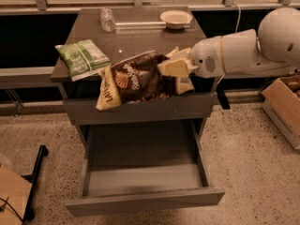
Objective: Place brown chip bag into middle drawer
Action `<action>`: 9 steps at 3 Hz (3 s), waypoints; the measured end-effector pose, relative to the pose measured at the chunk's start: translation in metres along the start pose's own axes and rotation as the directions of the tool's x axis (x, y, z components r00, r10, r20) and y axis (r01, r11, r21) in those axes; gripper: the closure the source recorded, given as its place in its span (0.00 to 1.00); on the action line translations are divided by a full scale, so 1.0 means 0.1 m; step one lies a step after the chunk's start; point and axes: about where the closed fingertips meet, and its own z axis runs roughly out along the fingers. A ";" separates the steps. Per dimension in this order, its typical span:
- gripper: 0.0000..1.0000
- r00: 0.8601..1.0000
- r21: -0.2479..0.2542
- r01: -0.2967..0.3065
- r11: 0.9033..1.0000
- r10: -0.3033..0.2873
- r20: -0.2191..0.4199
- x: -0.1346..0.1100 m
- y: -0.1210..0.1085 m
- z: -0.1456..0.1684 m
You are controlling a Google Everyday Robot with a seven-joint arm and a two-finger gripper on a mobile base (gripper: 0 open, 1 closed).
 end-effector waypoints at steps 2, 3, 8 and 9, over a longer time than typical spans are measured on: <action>1.00 0.962 -0.002 -0.214 0.977 0.211 -0.176 1.20 0.61 0.40; 1.00 0.915 0.012 -0.327 0.945 0.320 -0.247 1.88 0.68 0.71; 0.66 0.768 0.047 -0.603 0.797 0.595 -0.235 3.60 0.15 1.46; 0.43 0.765 0.041 -0.607 0.794 0.598 -0.239 3.62 0.17 1.49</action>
Offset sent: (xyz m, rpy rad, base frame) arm -0.1154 0.0277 -0.2188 -0.1476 0.4694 -0.0890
